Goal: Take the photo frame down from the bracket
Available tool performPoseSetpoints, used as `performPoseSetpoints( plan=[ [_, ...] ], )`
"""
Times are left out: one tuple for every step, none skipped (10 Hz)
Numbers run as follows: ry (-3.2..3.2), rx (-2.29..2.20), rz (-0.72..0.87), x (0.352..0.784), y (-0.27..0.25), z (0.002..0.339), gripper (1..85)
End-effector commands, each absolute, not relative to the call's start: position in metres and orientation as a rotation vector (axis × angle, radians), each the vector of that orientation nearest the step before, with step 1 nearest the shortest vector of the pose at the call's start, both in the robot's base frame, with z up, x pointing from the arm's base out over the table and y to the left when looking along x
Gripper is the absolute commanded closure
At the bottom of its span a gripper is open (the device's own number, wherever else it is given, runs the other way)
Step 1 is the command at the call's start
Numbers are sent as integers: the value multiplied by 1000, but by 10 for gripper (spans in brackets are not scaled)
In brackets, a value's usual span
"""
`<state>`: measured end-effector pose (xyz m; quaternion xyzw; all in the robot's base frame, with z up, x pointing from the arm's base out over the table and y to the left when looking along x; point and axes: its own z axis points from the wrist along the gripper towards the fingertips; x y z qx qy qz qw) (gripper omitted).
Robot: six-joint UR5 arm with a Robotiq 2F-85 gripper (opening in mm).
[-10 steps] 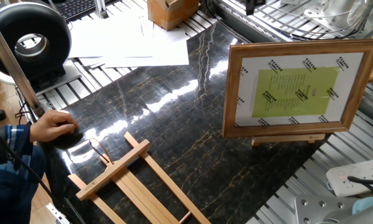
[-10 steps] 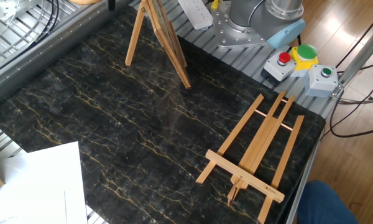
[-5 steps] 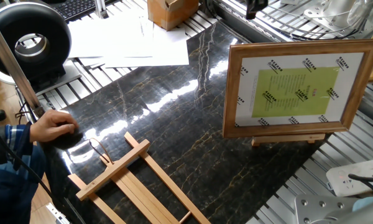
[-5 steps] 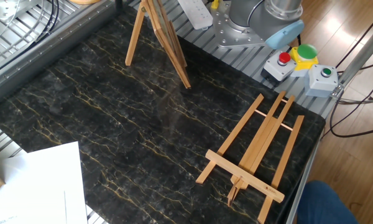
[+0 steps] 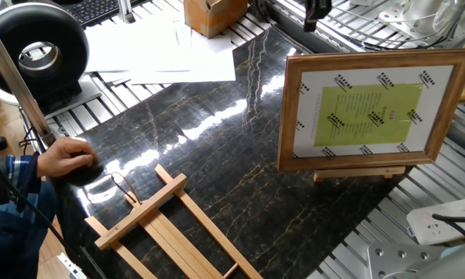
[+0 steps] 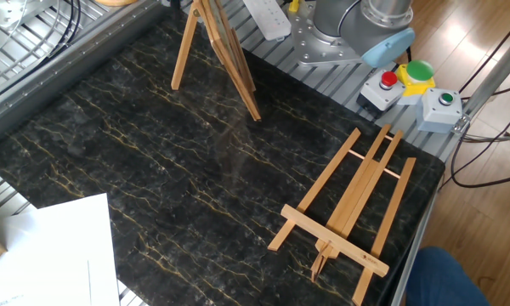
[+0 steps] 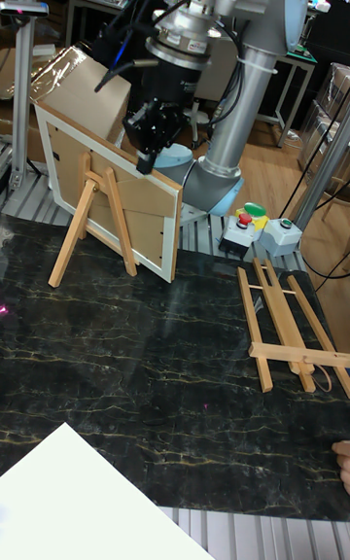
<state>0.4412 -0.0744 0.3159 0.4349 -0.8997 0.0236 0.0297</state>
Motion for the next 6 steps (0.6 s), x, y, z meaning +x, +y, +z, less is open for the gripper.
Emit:
performPoseSetpoints(
  plan=[
    [-2593, 1536, -16, 407, -102, 318, 840],
    [-2591, 1561, -42, 403, -109, 317, 833],
    [-2518, 1622, -5, 400, -130, 319, 697],
    [-2426, 1686, -8, 393, -147, 322, 453],
    [-2401, 1704, -38, 386, -152, 320, 337],
    [-2408, 1707, -71, 381, -150, 315, 273]
  ],
)
